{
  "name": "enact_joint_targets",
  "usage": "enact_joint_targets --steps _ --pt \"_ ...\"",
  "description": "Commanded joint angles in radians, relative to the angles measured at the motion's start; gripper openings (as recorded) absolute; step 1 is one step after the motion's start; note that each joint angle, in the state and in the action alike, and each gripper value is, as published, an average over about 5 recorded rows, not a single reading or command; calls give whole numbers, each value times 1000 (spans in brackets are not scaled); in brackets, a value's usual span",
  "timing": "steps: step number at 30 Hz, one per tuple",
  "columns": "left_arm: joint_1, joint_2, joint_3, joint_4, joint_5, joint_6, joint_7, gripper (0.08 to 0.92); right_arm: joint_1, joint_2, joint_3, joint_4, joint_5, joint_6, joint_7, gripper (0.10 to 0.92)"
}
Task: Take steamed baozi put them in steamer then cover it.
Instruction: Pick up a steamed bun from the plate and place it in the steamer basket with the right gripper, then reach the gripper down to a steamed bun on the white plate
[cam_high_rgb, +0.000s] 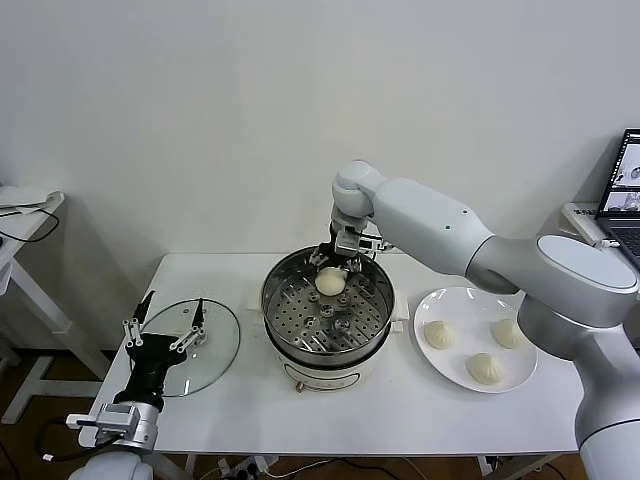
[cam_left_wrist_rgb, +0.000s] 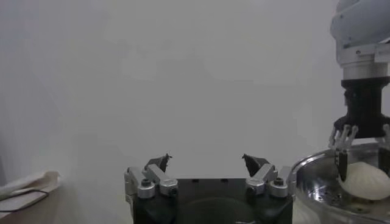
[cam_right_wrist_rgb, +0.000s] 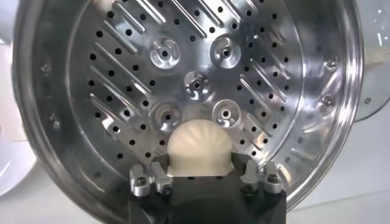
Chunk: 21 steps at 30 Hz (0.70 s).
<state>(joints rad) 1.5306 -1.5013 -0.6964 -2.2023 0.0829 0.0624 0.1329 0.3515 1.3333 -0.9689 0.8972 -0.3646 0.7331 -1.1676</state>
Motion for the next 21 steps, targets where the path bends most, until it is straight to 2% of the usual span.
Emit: enact_joint_targets --steps 1,8,14,21 --pt "2 0 0 -3 0 0 0 823 1 -3 6 10 34 -29 11 821" --pt "17 -3 9 -21 5 1 -1 823 201 -181 -77 184 324 -187 -56 823" --pt "29 -3 24 -40 15 -1 -2 823 399 -423 -227 348 593 -446 -130 823" --pt "38 2 40 -54 24 -2 -3 823 363 -657 -275 448 666 -785 -129 823"
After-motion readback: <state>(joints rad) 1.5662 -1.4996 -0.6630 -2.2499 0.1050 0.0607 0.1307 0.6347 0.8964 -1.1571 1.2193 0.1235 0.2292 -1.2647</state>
